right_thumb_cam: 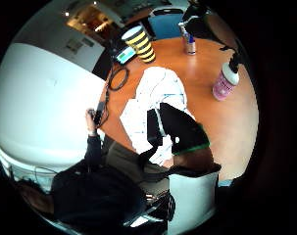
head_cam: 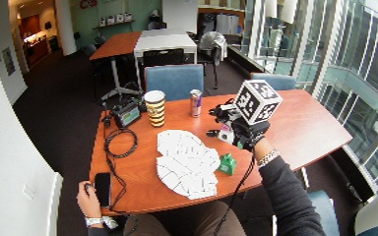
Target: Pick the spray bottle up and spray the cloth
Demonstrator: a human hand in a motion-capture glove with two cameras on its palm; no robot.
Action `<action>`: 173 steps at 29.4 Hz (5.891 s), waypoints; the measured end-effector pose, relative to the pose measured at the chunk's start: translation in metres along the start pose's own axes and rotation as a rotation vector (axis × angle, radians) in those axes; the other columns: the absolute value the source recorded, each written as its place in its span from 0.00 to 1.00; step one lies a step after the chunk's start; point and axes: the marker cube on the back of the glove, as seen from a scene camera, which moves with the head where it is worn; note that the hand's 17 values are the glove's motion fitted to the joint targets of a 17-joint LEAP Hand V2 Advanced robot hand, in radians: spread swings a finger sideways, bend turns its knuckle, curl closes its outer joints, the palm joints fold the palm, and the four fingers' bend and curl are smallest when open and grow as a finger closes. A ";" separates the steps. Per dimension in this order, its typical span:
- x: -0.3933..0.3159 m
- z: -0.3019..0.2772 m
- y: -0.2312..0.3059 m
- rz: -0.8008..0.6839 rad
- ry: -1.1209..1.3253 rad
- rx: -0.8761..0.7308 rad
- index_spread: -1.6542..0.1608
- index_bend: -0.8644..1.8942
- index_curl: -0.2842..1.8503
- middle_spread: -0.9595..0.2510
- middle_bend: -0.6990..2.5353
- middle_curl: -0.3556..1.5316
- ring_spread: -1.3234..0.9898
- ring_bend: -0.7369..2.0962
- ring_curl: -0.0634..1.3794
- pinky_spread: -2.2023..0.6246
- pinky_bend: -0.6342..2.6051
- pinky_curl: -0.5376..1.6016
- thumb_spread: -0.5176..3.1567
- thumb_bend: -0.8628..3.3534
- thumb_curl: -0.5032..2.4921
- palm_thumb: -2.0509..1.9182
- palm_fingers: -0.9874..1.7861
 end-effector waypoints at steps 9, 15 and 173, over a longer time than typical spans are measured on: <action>0.058 0.018 -0.035 0.260 -0.062 0.187 0.70 0.36 0.28 0.69 0.30 0.36 0.53 0.39 0.25 0.84 0.24 0.38 0.45 0.22 0.29 0.70 0.66; 0.079 0.053 -0.037 0.407 -0.283 0.165 0.71 0.36 0.28 0.65 0.32 0.38 0.51 0.41 0.29 0.82 0.24 0.38 0.42 0.21 0.29 0.71 0.70; -0.172 0.071 -0.039 -0.314 -0.892 -0.433 0.75 0.49 0.43 0.66 0.40 0.47 0.51 0.46 0.37 0.68 0.33 0.47 0.26 0.20 0.47 0.72 0.84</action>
